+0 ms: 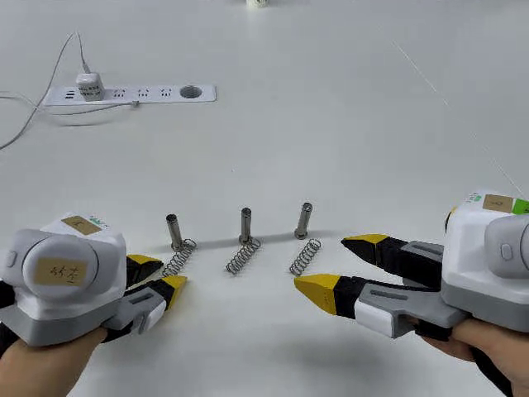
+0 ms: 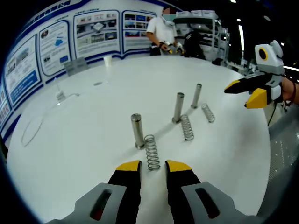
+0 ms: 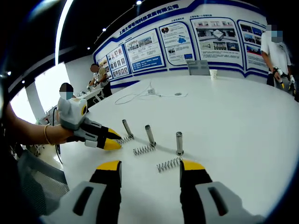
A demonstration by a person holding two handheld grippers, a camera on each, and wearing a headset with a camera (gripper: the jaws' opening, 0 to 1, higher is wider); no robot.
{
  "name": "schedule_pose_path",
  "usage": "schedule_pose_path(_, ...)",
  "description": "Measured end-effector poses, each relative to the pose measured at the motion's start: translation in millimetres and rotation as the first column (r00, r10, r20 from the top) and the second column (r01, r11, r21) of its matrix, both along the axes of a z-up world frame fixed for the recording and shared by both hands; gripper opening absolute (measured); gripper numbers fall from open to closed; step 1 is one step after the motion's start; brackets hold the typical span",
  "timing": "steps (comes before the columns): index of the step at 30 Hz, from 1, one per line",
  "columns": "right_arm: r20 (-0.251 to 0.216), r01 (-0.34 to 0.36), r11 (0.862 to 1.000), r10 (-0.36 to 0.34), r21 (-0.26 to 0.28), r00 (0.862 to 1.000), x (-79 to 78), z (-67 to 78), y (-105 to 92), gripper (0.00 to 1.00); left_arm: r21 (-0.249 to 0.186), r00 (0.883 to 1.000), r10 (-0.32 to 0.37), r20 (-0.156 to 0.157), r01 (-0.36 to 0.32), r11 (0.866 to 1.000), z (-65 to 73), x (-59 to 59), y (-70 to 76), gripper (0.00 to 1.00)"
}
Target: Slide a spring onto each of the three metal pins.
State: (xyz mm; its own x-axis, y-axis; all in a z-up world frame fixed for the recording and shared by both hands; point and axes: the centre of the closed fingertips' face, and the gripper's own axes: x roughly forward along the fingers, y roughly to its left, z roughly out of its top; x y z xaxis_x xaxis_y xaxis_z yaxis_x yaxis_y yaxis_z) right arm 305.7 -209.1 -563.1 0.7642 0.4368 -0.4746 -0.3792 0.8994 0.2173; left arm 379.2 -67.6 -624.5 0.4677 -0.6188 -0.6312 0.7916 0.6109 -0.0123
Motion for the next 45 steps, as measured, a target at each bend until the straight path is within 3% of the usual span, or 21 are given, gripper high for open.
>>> schedule_pose_path(5,-0.009,0.010,1.000,-0.010,-0.003,1.000,-0.4,-2.1,-1.5,0.50,0.001,1.000,-0.004,0.001,0.004,1.000,-1.5,2.9,-0.2,0.19)
schedule_pose_path(7,-0.011,0.012,1.000,-0.012,-0.004,1.000,-0.7,-2.7,-2.0,0.50,0.012,1.000,-0.007,0.017,0.006,1.000,-1.3,4.0,-0.2,0.16)
schedule_pose_path(14,-0.029,0.020,1.000,-0.020,-0.007,0.999,-2.3,-7.3,-3.3,0.49,0.012,1.000,-0.003,0.005,0.003,1.000,-2.4,2.7,-2.6,0.12)
schedule_pose_path(20,-0.040,0.038,0.999,-0.037,0.024,0.998,-2.7,-6.7,-1.0,0.49,-0.002,1.000,0.016,0.005,-0.016,1.000,-0.4,2.4,-2.6,0.11)
schedule_pose_path(28,-0.030,0.050,0.996,-0.048,0.075,0.998,-0.6,1.7,7.4,0.48,-0.062,0.998,0.027,0.049,-0.024,0.998,19.2,-1.5,-1.6,0.10)
schedule_pose_path(33,-0.014,0.061,0.988,-0.060,0.140,0.998,2.8,14.3,15.1,0.46,-0.104,0.997,0.032,0.075,-0.024,0.994,35.1,-7.5,-1.2,0.10)
schedule_pose_path(39,-0.011,0.046,0.973,-0.045,0.227,0.999,8.4,27.7,30.3,0.43,-0.175,0.994,0.040,0.100,-0.022,0.984,57.0,-18.9,-4.9,0.10)
schedule_pose_path(43,0.001,0.016,0.967,-0.017,0.253,1.000,11.7,36.6,42.7,0.42,-0.209,0.992,0.036,0.124,-0.010,0.978,70.4,-26.7,-7.9,0.10)
schedule_pose_path(45,0.006,0.006,0.957,-0.008,0.289,1.000,14.1,42.4,49.6,0.41,-0.226,0.989,0.031,0.141,0.002,0.974,77.7,-30.6,-9.9,0.10)
